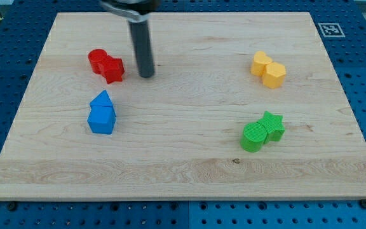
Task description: Push the green star into the blue cube
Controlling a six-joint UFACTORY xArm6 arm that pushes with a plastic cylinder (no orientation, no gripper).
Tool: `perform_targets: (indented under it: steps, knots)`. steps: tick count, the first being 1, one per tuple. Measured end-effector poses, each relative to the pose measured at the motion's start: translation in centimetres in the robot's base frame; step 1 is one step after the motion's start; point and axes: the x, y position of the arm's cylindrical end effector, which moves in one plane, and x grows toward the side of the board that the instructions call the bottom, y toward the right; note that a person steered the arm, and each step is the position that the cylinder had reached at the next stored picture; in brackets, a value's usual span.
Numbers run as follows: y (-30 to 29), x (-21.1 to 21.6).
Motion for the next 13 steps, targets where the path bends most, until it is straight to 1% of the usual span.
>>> perform_targets:
  steps: [2, 3, 4, 5, 6, 8, 11, 12, 13]
  knots:
    - [14.3, 4.2]
    - [19.4, 6.0]
    - [25.2, 8.8]
    - [26.6, 12.3]
    - [24.6, 13.4]
    - [18.4, 13.5]
    - [5.5, 12.0]
    - [3.7, 12.1]
    - [4.3, 13.5]
